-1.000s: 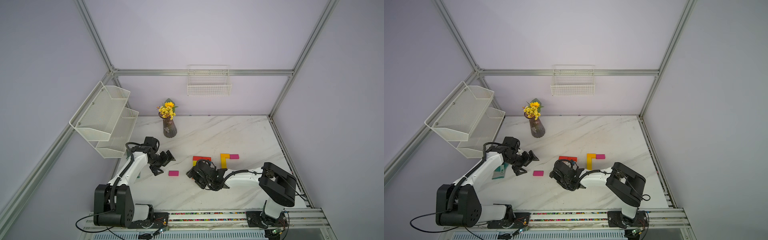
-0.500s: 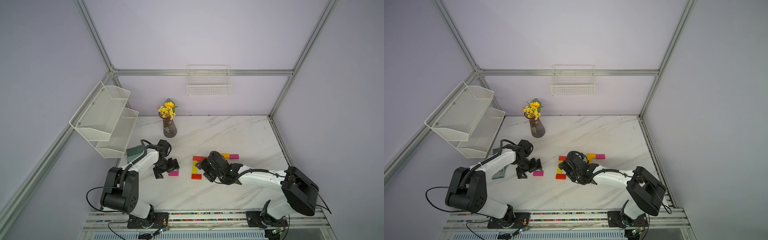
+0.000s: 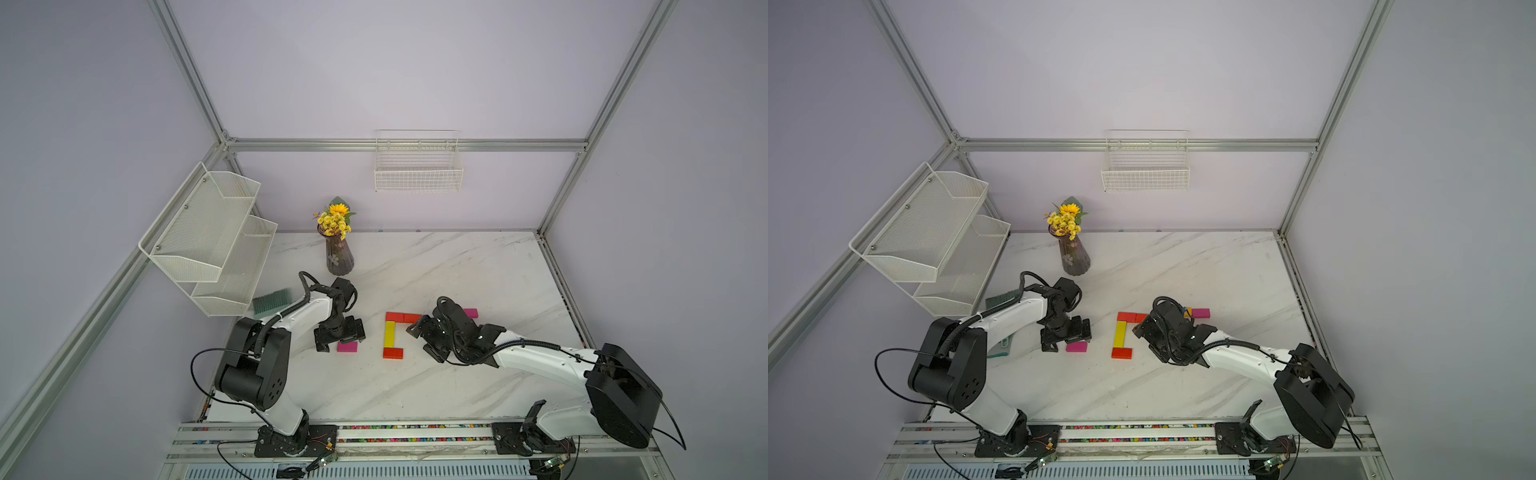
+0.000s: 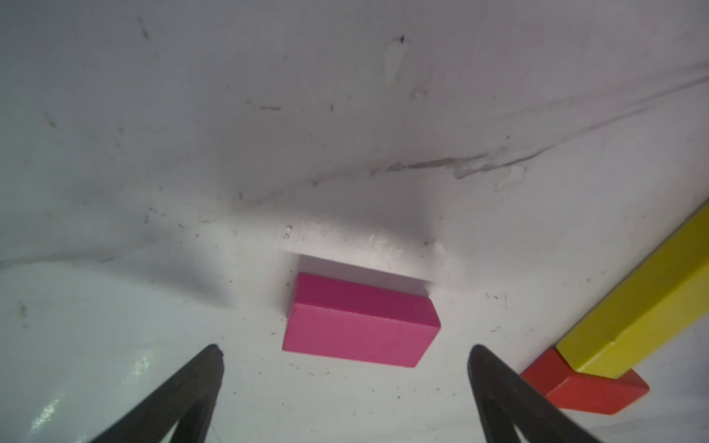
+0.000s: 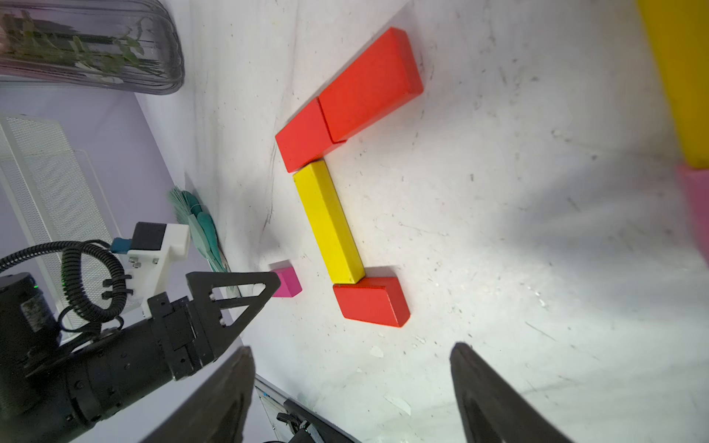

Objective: Assemble the letter c with building blocks
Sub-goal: Pick up the building block from the center of the board.

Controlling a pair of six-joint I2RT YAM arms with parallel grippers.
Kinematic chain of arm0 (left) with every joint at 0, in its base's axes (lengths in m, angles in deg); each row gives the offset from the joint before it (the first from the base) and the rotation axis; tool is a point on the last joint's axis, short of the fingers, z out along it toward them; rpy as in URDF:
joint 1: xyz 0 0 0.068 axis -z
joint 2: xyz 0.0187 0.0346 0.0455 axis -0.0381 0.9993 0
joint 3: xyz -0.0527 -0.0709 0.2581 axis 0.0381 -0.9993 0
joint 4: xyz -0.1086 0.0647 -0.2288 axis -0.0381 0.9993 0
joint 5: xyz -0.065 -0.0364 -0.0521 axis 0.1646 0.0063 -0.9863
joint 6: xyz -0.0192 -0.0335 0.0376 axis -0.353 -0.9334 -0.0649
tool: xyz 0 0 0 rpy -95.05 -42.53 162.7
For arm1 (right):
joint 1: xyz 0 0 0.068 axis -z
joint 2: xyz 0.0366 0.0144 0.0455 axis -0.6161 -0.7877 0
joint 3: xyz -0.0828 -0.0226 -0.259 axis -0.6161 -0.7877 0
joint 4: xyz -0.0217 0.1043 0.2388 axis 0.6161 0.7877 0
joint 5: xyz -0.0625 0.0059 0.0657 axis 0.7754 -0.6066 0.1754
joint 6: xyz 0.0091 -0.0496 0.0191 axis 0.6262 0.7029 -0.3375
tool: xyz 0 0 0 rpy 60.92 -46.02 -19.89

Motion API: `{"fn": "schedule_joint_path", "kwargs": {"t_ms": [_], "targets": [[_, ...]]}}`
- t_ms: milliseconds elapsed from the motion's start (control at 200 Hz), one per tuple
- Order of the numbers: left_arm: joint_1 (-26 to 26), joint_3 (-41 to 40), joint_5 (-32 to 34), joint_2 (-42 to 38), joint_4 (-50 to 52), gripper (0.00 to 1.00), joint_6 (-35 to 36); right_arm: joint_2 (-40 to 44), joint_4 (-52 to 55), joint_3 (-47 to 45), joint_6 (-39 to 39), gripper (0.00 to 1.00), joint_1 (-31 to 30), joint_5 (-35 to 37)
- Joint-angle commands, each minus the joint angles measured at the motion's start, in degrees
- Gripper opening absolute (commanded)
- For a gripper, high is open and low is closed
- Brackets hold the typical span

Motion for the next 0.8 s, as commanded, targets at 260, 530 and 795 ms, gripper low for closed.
{"fn": "schedule_joint_path", "kwargs": {"t_ms": [260,530,795], "targets": [[1.41,2.56,4.16,3.19,-0.63,0.87,4.30,6.34,4.11,-1.56,0.49,0.82,1.53,-0.23],[4.28,1.71,4.52,4.57,-1.59,0.85,2.58,7.72,5.02,-1.97,0.69,0.82,2.11,-0.74],[4.91,-0.84,4.26,4.58,-3.41,0.66,0.09,9.01,6.03,-2.44,1.06,0.82,2.82,-1.23]]}}
